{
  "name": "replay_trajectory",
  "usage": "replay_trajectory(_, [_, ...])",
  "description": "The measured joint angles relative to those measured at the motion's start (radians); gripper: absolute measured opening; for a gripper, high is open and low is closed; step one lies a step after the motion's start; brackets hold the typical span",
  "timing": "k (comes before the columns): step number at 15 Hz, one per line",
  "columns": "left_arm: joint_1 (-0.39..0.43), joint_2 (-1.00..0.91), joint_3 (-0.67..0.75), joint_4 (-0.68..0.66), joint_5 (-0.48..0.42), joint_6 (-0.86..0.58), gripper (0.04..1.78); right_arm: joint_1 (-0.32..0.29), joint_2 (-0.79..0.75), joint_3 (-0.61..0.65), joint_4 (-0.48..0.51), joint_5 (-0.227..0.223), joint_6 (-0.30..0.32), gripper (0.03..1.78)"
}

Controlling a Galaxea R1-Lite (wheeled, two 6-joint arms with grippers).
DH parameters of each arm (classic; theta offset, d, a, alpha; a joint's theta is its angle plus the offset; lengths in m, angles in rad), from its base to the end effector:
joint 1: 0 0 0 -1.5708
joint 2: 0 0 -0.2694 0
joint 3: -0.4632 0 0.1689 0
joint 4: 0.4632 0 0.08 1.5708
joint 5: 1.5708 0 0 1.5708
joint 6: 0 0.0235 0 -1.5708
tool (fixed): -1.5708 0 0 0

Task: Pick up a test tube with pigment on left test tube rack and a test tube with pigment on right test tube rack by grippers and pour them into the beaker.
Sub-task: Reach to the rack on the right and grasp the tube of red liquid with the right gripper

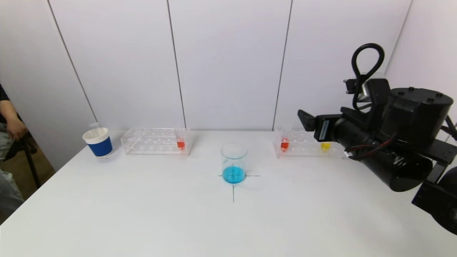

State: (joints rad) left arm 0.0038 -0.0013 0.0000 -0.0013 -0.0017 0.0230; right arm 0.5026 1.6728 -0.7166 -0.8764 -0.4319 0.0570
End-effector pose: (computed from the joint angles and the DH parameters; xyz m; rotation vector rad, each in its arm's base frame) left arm -0.0149 -0.0001 0.0756 0.0230 -0.0026 0.0021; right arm 0.2477 0.1249 0.1800 0.0210 0.0732 0.0686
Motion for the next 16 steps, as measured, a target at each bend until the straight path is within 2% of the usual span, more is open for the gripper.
replay_trajectory(4, [0.000, 0.000, 0.000, 0.000, 0.000, 0.000, 1.76, 0.000, 0.105, 0.031, -0.118, 0.001, 0.002, 1.77])
replay_trajectory(8, [0.000, 0.000, 0.000, 0.000, 0.000, 0.000, 1.76, 0.000, 0.224, 0.060, -0.284, -0.001, 0.003, 1.77])
replay_trajectory(11, [0.000, 0.000, 0.000, 0.000, 0.000, 0.000, 1.76, 0.000, 0.318, 0.066, -0.394, -0.021, 0.001, 1.77])
replay_trajectory(16, [0.000, 0.000, 0.000, 0.000, 0.000, 0.000, 1.76, -0.014, 0.424, 0.032, -0.436, -0.036, 0.003, 1.77])
